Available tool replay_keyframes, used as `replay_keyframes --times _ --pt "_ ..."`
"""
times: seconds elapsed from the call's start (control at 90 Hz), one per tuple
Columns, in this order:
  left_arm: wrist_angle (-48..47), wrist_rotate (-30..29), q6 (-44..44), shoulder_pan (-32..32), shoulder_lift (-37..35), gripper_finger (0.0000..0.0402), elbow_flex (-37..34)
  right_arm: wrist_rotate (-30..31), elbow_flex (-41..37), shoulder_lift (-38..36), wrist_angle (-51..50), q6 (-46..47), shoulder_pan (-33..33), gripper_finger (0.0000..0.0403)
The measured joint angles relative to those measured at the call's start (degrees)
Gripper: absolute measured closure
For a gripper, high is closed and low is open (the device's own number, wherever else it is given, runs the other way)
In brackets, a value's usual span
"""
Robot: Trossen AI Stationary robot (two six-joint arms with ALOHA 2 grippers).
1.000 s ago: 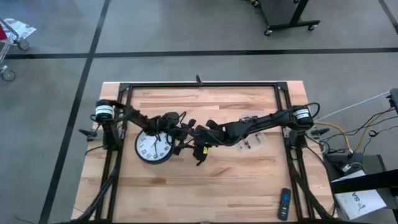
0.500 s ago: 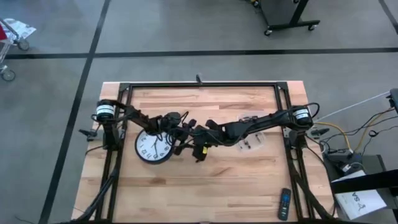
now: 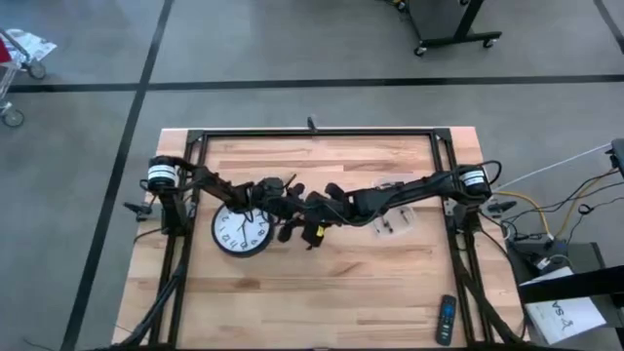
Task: Insert battery
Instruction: Close the black battery compartment
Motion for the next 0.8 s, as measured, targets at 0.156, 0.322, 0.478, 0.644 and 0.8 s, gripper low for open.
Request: replay_keyframes --times 0.156,0.322,0.478,0.644,0.8 --pt "0.2 -4.3 -3.0 -0.3 -0.4 0.0308 -0.3 1.8 0.0 0.0 0.0 2.0 -0.5 0.0311" --pt "-0.3 -13.1 -3.3 -0.7 -1.7 0.0308 -1.0 4.4 0.0 0.1 0.3 5.3 -1.7 0.0311" --pt "-1.1 -23.3 -3.1 -2.7 -3.1 0.0308 -1.3 5.1 0.1 0.1 0.8 6.3 -2.8 0.0311" --pt "0.2 -35.5 -6.2 -5.2 -2.8 0.0308 -1.3 7.0 0.2 0.2 0.9 5.6 -3.6 0.0311" --pt "2.8 -35.1 -7.4 -5.2 -1.2 0.0308 -1.4 6.6 0.0 0.2 1.6 2.9 -3.8 0.0311"
